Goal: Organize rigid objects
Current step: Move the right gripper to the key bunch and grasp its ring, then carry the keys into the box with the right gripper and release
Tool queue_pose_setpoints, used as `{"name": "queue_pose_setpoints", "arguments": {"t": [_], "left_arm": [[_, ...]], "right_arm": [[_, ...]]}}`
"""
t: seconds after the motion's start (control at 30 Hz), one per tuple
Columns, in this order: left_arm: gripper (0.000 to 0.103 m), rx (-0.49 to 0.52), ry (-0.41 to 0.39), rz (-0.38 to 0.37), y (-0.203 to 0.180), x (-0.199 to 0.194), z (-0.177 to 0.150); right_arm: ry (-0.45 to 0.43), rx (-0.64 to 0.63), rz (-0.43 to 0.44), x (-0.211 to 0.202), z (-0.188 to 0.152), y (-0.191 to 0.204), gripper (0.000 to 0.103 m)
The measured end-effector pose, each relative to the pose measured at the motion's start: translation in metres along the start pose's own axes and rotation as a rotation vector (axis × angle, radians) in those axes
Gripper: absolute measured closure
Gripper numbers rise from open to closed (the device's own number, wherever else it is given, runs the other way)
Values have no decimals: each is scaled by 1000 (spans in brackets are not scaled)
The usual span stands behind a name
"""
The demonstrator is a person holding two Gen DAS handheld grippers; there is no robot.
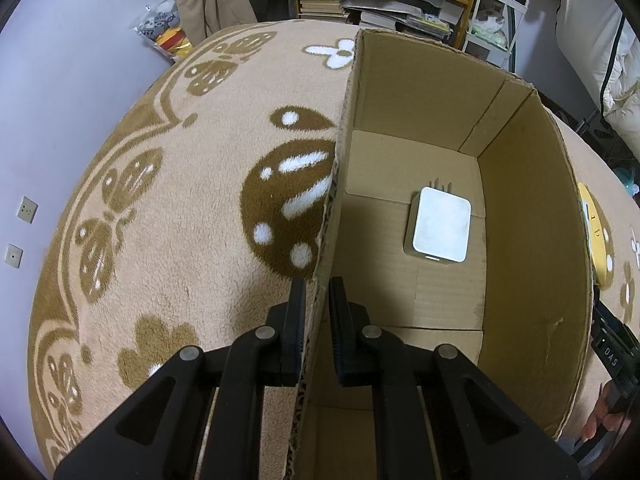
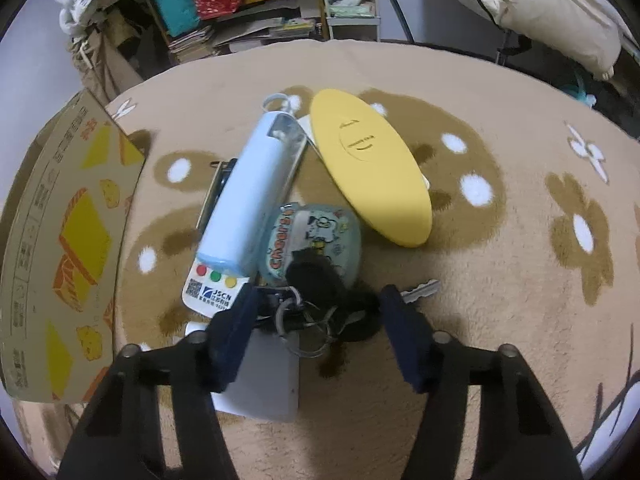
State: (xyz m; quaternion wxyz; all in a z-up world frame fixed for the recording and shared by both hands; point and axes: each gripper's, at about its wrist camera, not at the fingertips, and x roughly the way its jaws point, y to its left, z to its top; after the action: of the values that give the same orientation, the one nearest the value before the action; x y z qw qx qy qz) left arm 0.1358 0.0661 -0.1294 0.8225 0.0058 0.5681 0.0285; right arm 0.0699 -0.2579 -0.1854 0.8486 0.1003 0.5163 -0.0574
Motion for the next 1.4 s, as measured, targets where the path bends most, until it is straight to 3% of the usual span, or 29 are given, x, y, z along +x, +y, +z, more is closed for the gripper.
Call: {"name": "queue_pose_setpoints", "arguments": {"t": [0.07, 0.23, 0.3, 0.4, 0.97, 1.4], "left_arm": [[92, -1, 0, 0, 0, 0, 0], [92, -2, 1, -2, -1, 0, 0], [92, -2, 0, -1, -1, 0, 0], [92, -2, 2, -1, 0, 0, 0], [94, -10, 2, -18, 0, 0, -1], [93, -11, 2, -18, 1, 0, 0]], "right_arm": [[2, -22, -5, -2, 0, 6, 55], [10, 4, 10, -4, -1, 1, 60], [10, 14, 13, -7, -1, -2, 72], [10, 40, 42, -10, -1, -10, 76], [-69, -11, 27, -30, 3, 4, 84], [-203, 30, 66, -60, 12, -2, 85]]}}
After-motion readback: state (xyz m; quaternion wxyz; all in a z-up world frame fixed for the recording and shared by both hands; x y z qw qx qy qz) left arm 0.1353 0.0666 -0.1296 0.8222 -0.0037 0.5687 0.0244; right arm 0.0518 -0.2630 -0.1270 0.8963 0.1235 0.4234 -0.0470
